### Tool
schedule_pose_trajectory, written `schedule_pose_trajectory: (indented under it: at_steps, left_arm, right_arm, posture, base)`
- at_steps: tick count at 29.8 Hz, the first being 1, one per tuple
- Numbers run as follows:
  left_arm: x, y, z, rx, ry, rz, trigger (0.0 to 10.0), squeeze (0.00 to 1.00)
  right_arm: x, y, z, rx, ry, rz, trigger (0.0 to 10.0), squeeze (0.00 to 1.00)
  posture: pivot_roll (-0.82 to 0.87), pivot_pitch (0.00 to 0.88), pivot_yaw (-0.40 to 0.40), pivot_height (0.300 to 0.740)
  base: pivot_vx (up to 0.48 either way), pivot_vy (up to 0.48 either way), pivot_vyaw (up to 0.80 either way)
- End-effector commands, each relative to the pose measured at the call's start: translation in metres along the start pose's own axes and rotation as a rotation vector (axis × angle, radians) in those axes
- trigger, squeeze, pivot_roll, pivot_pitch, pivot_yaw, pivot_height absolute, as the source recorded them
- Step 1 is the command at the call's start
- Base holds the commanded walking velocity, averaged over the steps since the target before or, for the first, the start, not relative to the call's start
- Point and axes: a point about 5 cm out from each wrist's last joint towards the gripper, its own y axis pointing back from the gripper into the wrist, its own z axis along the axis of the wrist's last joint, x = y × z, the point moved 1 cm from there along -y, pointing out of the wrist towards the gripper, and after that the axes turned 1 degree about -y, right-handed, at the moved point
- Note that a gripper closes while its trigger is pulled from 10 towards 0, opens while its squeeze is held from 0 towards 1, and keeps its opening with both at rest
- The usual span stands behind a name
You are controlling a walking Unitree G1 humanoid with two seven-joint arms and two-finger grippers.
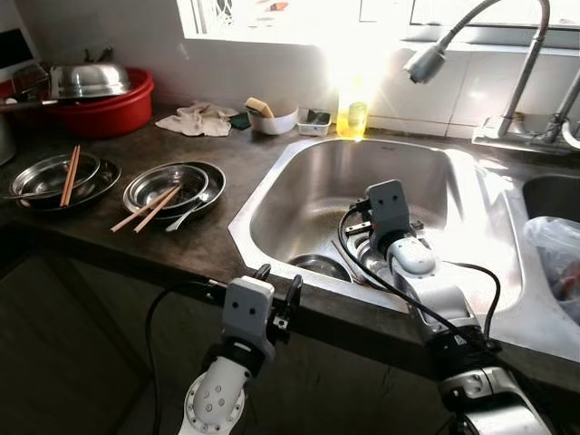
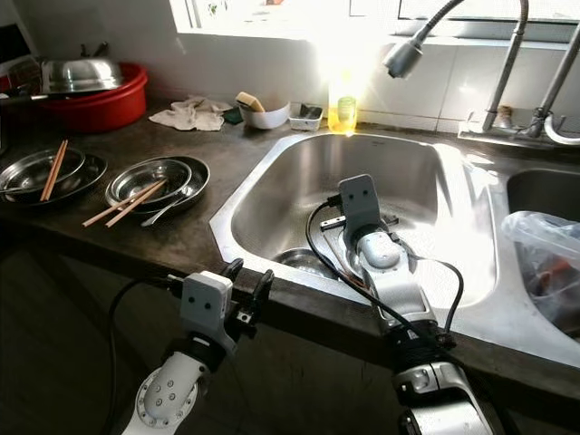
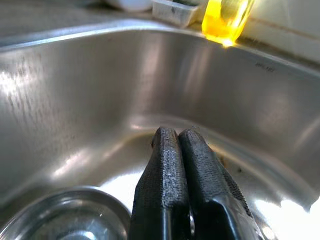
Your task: Kitchen organization
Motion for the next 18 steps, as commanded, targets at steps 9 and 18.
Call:
schedule_pose_trajectory:
  at_steps: [9,18]
  left_arm:
    - [-0.001,0.004,0.003,0.013,-0.002,0.019,10.0,0.0]
    - [0.0,0.002,0.001,0.016,-0.006,0.016,10.0,0.0]
  right_arm:
    - [0.004,-0.005,-0.007,0.012,-0.018,0.043,10.0,1.0]
    - [0.0,0.0,-0.009,-0.021,-0.027,0.022,10.0,1.0]
  posture:
    - [0.09,0.109,-0.033,0.74]
    - [0.08,0.093,-0.03,0.74]
  base:
    - [0.0,0.0,0.0]
    - [0.0,0.0,0.0]
